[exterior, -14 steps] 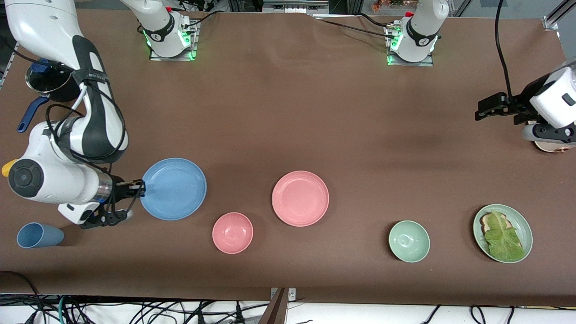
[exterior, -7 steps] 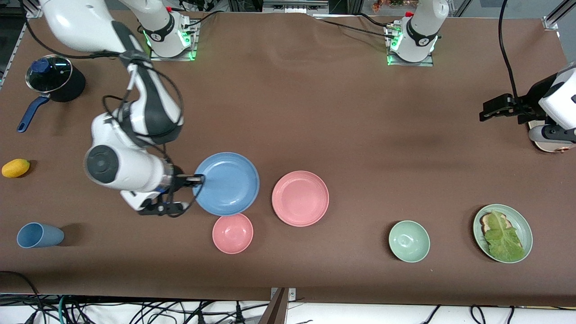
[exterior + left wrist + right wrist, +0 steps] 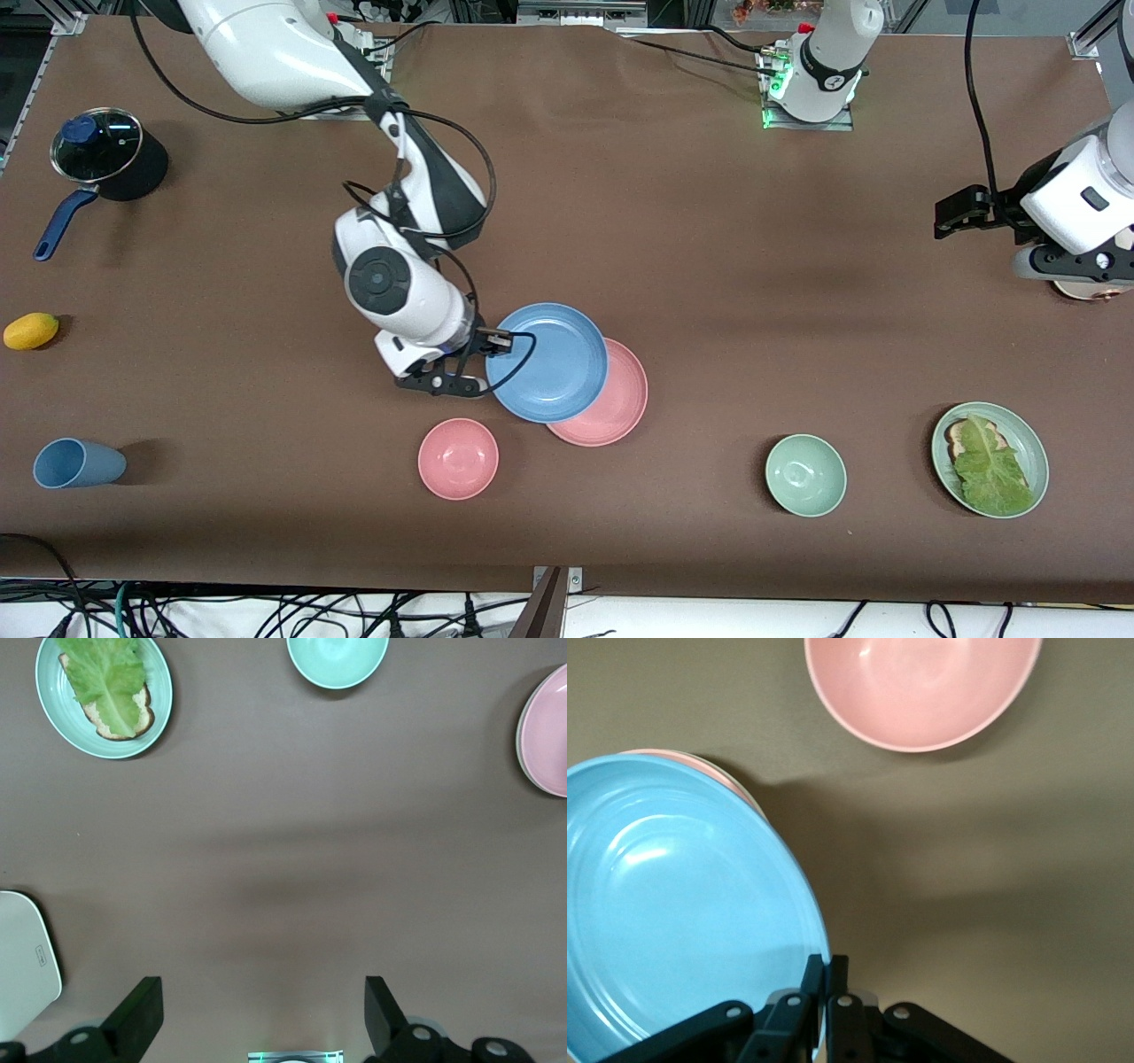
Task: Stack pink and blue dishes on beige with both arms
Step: 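Carry the blue plate with the right gripper onto the pink plate, then open the right gripper to release the blue plate on the stack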
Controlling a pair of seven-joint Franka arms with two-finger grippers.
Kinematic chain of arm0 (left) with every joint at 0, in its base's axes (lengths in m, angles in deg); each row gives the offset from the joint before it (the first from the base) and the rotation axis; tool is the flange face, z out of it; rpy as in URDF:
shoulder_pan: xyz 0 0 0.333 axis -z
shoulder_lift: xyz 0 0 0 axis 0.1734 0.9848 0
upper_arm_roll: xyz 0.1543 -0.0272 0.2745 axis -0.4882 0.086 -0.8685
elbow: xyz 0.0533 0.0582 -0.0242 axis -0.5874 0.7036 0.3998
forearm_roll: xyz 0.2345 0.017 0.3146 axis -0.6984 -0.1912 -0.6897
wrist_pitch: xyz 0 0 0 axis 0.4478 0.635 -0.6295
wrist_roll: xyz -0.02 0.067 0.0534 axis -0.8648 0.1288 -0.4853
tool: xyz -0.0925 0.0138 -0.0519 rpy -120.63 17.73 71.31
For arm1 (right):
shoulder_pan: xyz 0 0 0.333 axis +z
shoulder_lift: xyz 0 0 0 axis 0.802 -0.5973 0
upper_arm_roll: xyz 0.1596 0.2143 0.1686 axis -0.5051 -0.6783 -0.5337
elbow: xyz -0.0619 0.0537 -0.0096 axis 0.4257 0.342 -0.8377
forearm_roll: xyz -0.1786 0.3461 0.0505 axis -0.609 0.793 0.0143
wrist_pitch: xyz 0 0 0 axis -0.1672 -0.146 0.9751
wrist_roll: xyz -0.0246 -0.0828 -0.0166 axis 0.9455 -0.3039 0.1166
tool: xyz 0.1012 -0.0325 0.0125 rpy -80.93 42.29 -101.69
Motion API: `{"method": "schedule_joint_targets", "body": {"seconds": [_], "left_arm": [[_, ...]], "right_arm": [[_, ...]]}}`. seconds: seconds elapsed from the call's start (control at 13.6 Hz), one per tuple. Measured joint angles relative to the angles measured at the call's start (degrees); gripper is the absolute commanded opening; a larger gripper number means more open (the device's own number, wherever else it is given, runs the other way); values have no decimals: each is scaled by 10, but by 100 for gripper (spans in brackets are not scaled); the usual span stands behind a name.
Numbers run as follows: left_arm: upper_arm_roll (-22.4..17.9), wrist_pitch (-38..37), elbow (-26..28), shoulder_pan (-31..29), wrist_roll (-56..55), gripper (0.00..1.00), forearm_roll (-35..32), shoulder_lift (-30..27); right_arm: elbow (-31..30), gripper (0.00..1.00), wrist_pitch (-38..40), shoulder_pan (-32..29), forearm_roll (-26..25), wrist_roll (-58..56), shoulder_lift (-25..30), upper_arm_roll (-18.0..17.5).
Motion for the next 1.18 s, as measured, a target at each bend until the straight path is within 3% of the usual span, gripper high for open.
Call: {"method": "schedule_joint_targets", "body": {"seconds": [0.59, 1.18], "left_arm": [[-3, 0, 1, -21, 0, 100, 5, 13], [-3, 1, 1, -33, 0, 100, 21, 22]], "right_arm": [[0, 0, -112, 37, -5, 39, -56, 0], [0, 0, -146, 37, -23, 39, -68, 2]]}}
